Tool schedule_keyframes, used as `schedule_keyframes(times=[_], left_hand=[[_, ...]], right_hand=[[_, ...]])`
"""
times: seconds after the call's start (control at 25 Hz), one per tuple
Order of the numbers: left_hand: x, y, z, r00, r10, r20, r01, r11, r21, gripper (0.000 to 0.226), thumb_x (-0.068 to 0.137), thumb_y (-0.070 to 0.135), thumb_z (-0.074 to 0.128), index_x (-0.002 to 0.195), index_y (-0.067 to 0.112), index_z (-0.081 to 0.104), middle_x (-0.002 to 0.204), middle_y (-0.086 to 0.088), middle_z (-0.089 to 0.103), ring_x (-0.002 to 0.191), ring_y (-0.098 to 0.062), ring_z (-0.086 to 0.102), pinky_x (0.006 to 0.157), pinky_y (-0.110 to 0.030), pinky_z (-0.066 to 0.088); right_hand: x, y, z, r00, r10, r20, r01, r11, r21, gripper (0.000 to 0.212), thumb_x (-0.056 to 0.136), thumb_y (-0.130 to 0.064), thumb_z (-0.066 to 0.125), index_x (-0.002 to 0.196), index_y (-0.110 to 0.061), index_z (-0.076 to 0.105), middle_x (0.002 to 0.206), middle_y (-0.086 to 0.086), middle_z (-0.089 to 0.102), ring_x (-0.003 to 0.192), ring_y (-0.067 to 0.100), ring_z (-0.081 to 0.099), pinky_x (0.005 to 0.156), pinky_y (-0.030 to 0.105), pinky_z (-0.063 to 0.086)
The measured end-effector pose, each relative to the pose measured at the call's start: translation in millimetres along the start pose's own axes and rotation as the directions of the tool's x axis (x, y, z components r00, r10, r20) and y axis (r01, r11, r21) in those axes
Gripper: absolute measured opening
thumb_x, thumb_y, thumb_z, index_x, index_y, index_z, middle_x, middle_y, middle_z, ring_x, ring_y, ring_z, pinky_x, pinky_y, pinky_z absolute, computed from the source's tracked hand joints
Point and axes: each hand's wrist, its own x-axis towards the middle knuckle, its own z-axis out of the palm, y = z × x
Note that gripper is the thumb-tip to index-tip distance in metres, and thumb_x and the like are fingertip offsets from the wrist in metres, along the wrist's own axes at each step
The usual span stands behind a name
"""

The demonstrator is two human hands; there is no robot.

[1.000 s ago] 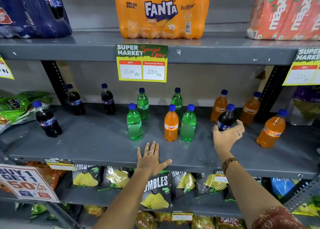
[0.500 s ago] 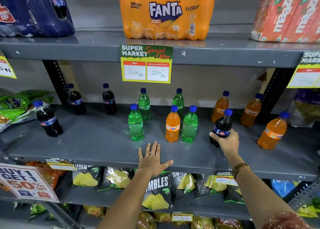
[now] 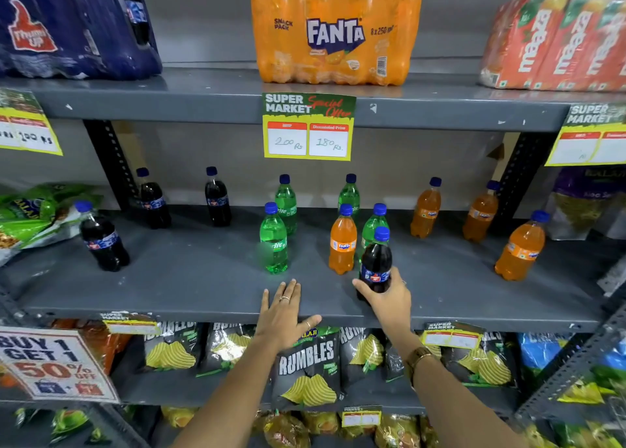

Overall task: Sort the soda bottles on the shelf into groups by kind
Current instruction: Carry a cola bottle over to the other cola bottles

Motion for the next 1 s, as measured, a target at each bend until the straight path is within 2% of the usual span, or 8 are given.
schedule_keyframes(times=[0.16,0.32,0.48,0.76,1.0], left_hand=[[-12,-50,-12,0.993,-0.116,0.032,0.115,0.993,0.012,0.104,0.078,0.079,0.022,0.152,0.01,-0.001,0.161,-0.002,-0.005,0.148,-0.02,-0.005,0.116,-0.051,-0.005],[-23,-104,-26,0.974,-0.219,0.054,0.22,0.975,-0.018,0.102,0.082,0.075,0.034,0.152,0.01,-0.003,0.161,-0.002,-0.008,0.147,-0.02,-0.008,0.117,-0.052,-0.005],[-28,-146,-36,0.949,-0.306,0.08,0.311,0.948,-0.064,0.109,0.078,0.078,0.039,0.152,0.011,-0.006,0.16,-0.001,-0.012,0.147,-0.021,-0.01,0.116,-0.054,-0.007],[-32,-211,-52,0.907,-0.401,0.129,0.413,0.906,-0.091,0.128,0.064,0.085,0.048,0.151,0.011,-0.01,0.159,-0.001,-0.017,0.146,-0.022,-0.014,0.114,-0.058,-0.009],[-37,-229,-50,0.921,-0.377,0.099,0.389,0.907,-0.163,0.138,0.053,0.089,0.048,0.151,0.012,-0.011,0.159,-0.001,-0.016,0.146,-0.021,-0.015,0.115,-0.056,-0.011]], right_hand=[[-23,-14,37,0.999,-0.029,0.034,0.031,0.998,-0.06,0.049,0.066,-0.038,0.079,0.101,-0.014,0.054,0.097,0.013,0.069,0.094,0.033,0.061,0.07,0.031,0.04],[-37,-36,80,0.994,-0.067,0.09,0.077,0.99,-0.115,0.053,0.065,-0.042,0.078,0.1,-0.012,0.052,0.097,0.016,0.068,0.096,0.035,0.061,0.072,0.036,0.043],[-49,-60,127,0.986,-0.106,0.129,0.127,0.977,-0.173,0.057,0.066,-0.047,0.075,0.099,-0.008,0.05,0.097,0.017,0.067,0.096,0.037,0.06,0.075,0.04,0.046],[-53,-95,200,0.958,-0.125,0.259,0.189,0.953,-0.239,0.064,0.068,-0.052,0.072,0.103,-0.005,0.045,0.103,0.019,0.066,0.099,0.038,0.06,0.077,0.04,0.045],[-38,-119,254,0.943,-0.106,0.316,0.198,0.94,-0.277,0.066,0.069,-0.049,0.072,0.107,-0.004,0.043,0.108,0.022,0.063,0.102,0.04,0.058,0.081,0.043,0.045]])
